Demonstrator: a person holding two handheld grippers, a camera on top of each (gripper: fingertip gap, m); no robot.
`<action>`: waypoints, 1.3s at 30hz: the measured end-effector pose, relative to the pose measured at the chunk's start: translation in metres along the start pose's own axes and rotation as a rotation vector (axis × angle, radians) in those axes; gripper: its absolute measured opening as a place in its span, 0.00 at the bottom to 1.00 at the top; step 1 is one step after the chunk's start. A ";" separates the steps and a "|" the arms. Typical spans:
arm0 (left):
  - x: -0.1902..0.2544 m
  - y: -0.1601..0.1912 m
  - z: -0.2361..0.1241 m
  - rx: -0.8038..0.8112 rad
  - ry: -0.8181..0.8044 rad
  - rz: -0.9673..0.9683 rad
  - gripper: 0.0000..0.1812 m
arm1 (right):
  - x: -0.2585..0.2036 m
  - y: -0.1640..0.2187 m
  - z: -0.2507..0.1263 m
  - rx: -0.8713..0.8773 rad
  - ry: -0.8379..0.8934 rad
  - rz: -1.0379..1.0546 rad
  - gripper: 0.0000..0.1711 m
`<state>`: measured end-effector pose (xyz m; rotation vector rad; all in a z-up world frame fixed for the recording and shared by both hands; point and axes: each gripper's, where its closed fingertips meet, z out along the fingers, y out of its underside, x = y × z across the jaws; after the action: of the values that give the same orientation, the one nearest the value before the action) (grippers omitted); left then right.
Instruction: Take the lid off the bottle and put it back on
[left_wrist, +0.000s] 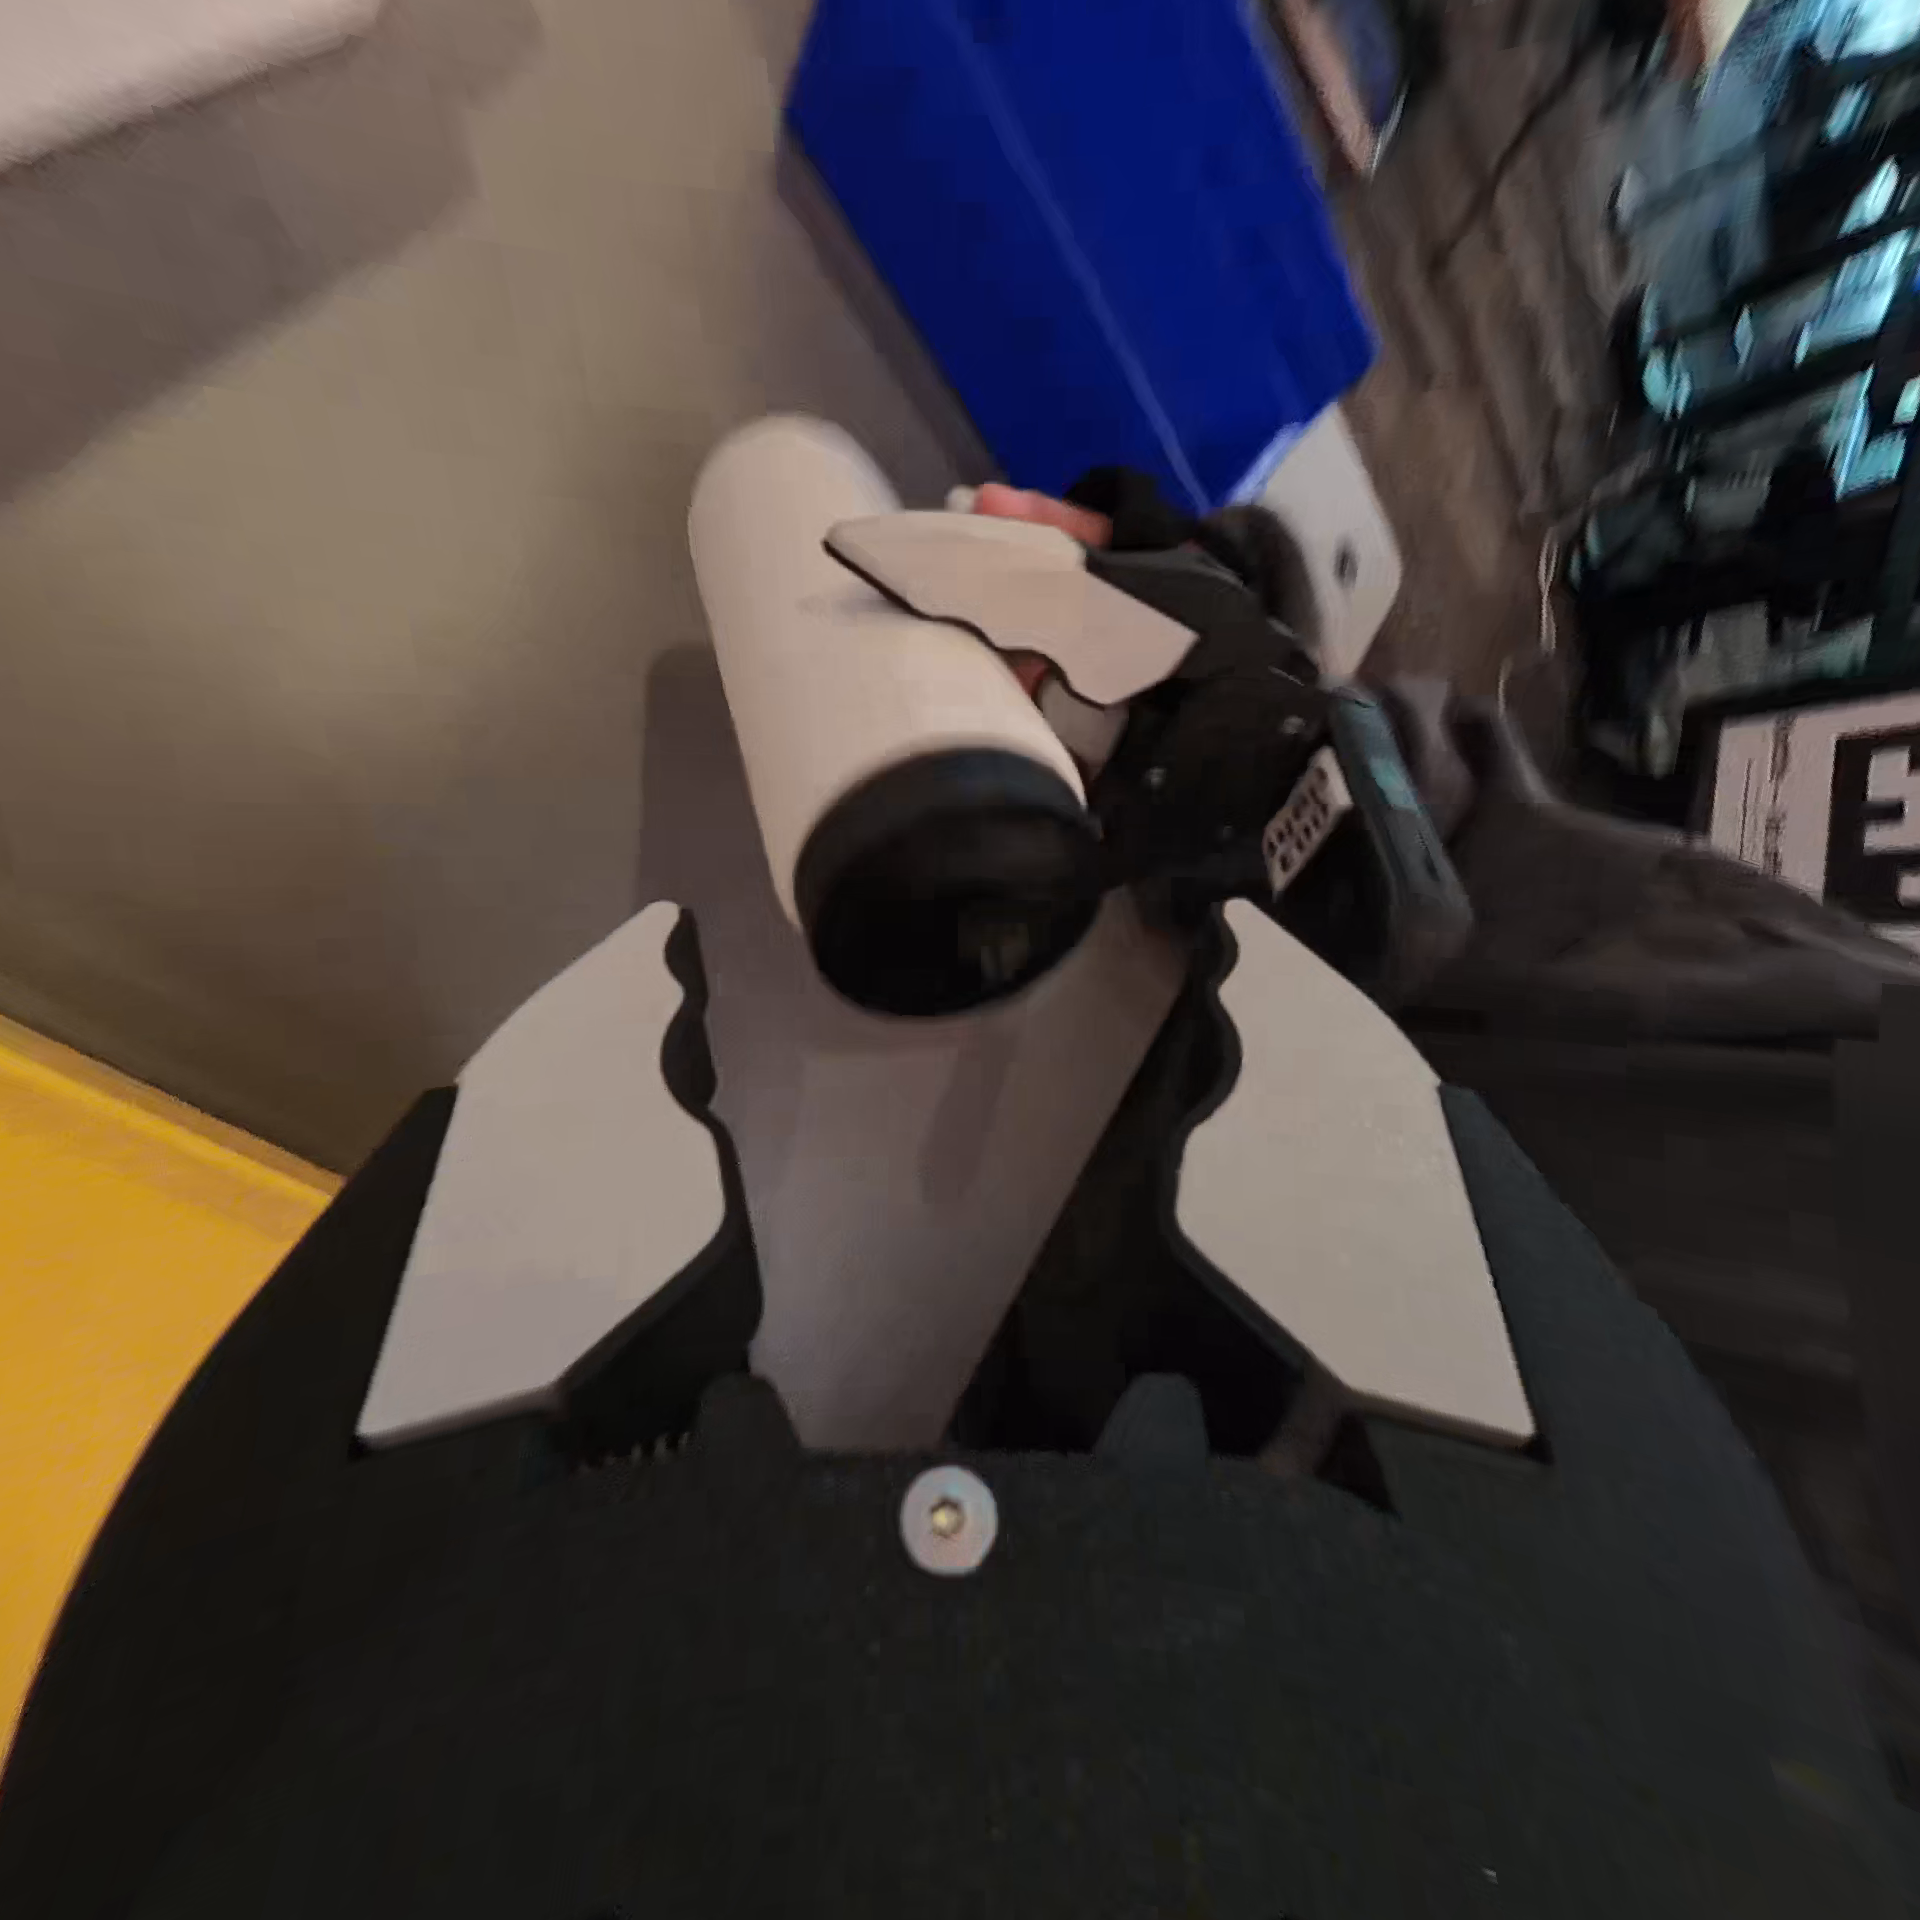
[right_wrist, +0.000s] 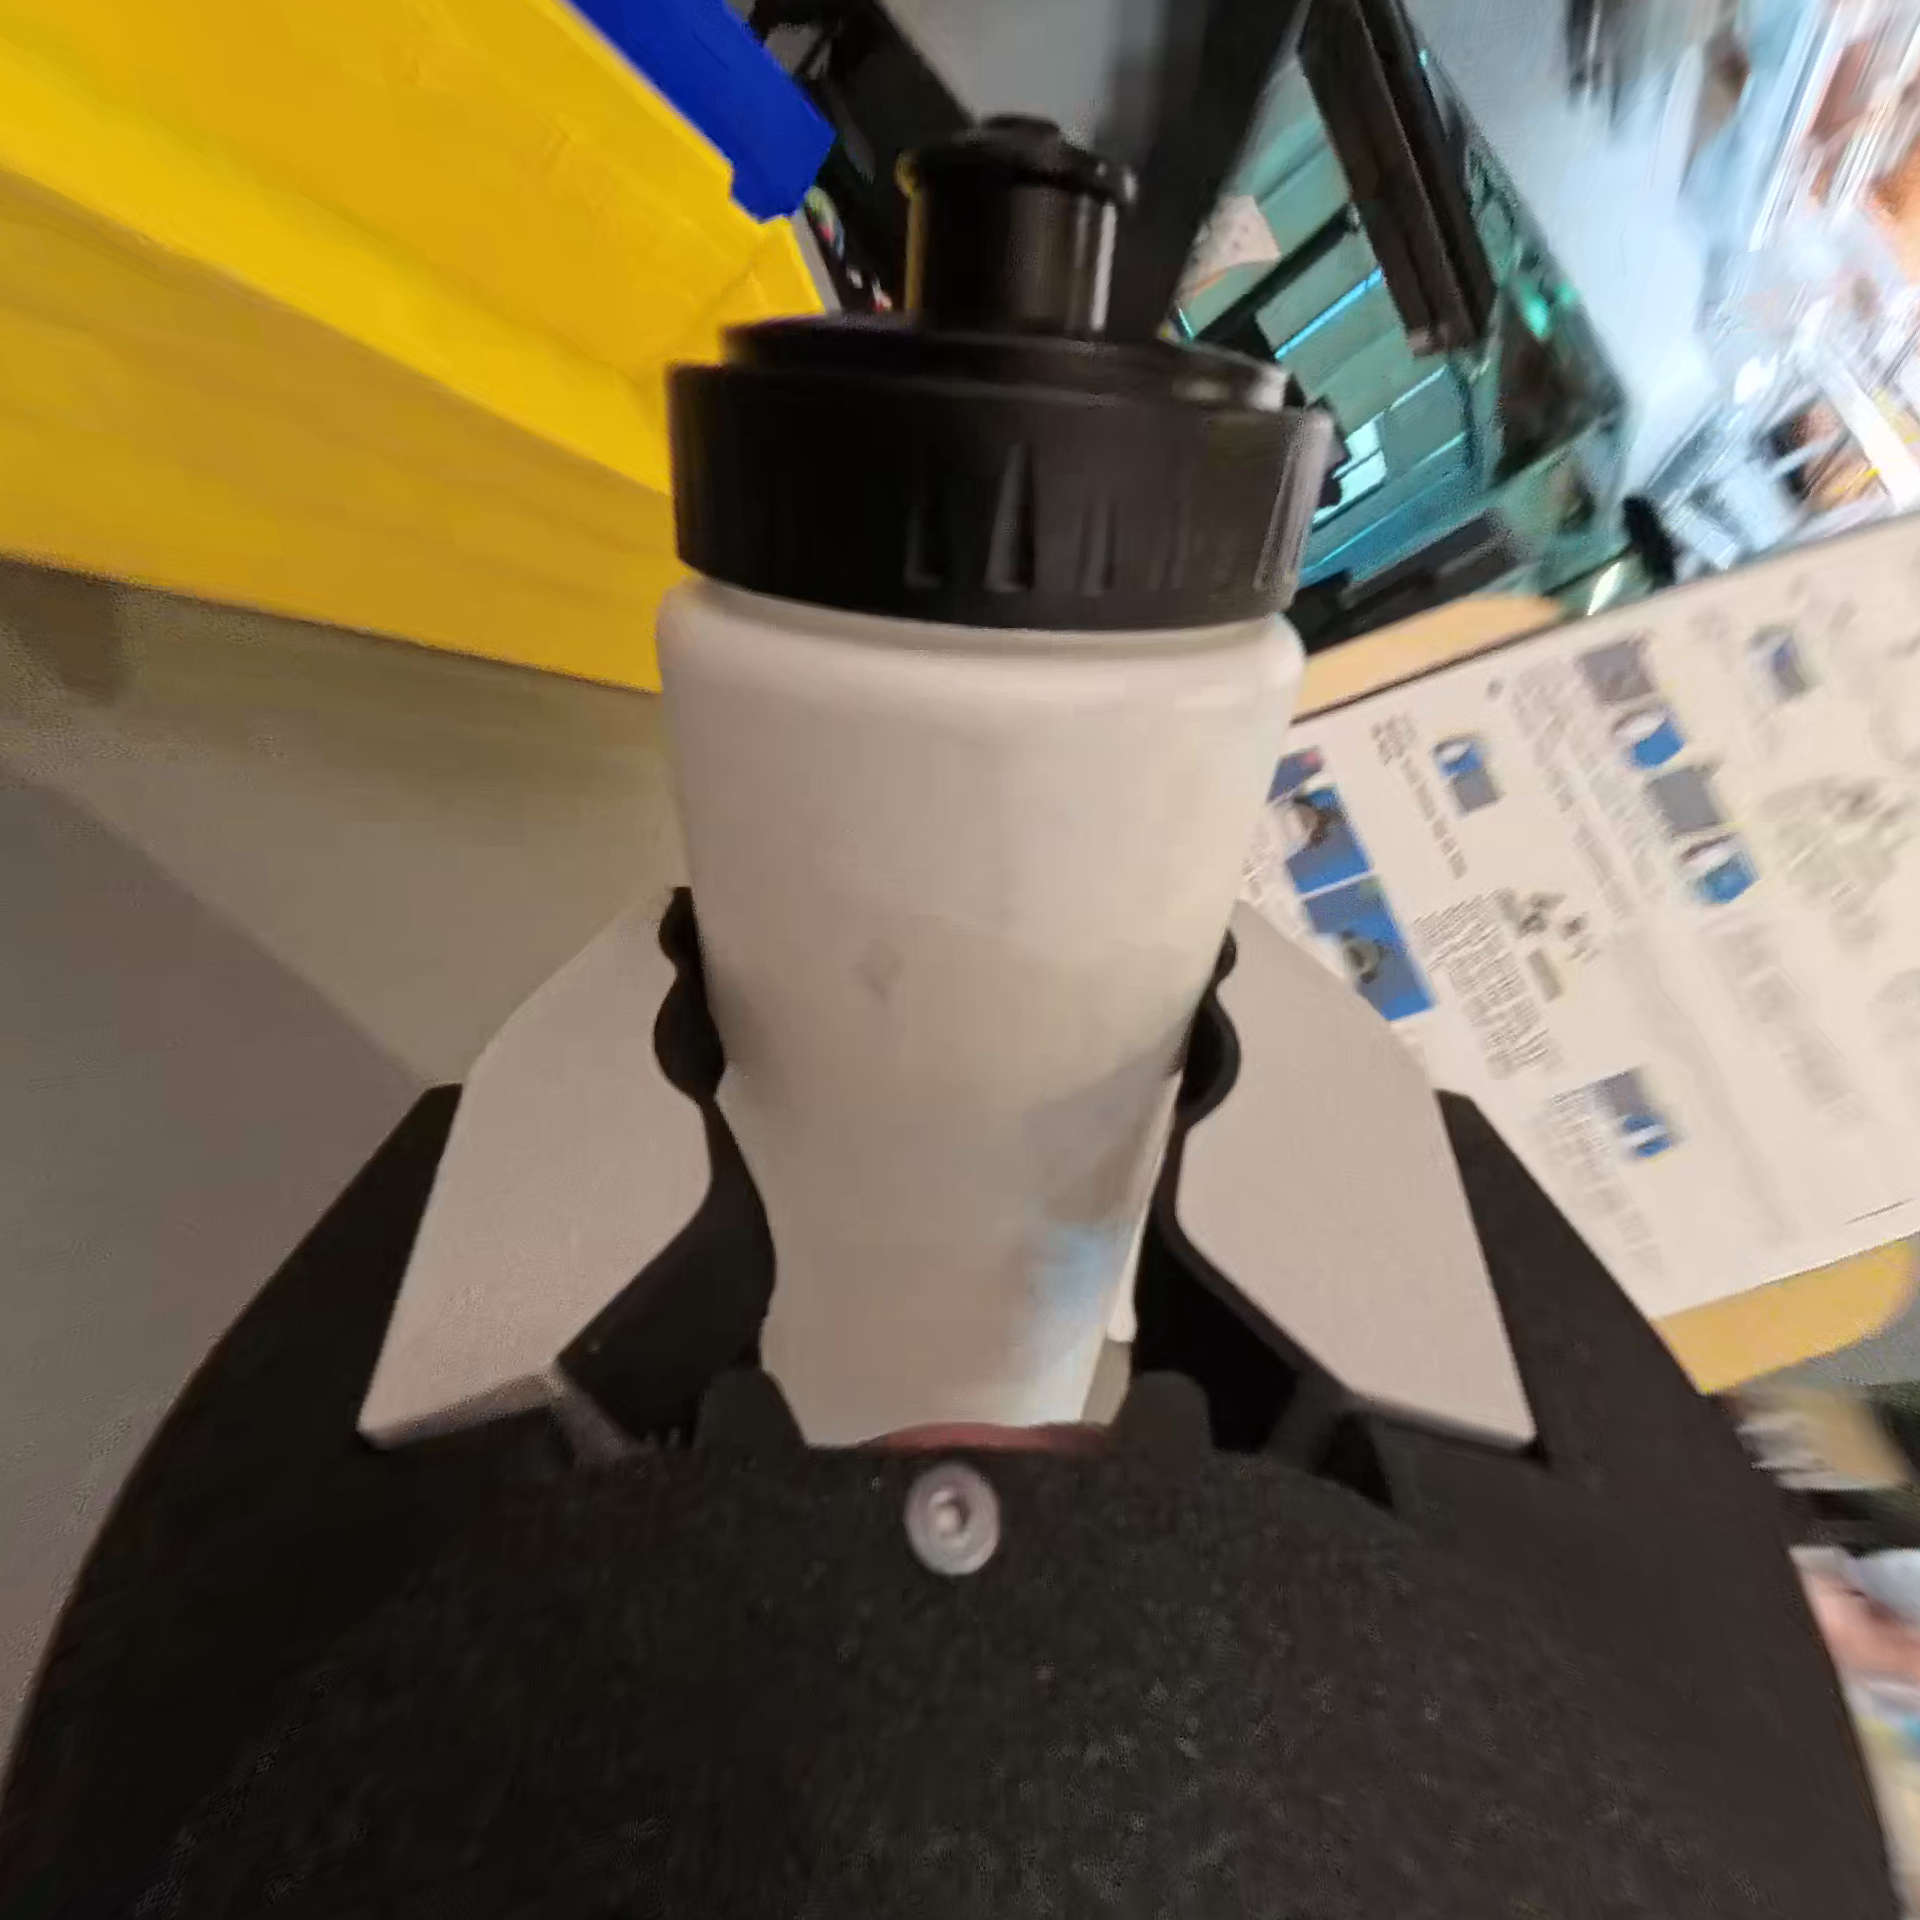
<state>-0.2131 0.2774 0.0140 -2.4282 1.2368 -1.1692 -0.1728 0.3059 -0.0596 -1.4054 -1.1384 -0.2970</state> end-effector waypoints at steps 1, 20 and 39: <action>0.005 0.003 -0.009 0.102 -0.012 0.020 0.50 | 0.004 0.006 0.001 0.024 -0.016 0.111 0.52; -0.005 0.150 0.087 0.731 -0.006 0.140 0.45 | 0.010 0.055 0.031 0.396 -0.337 0.756 0.52; 0.008 -0.012 0.044 0.203 -0.146 0.873 0.48 | -0.006 0.040 0.018 0.493 -0.496 0.750 0.52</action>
<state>-0.1717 0.2712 -0.0054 -1.4916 1.7383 -0.7730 -0.1530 0.3276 -0.0925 -1.3753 -0.8933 0.8494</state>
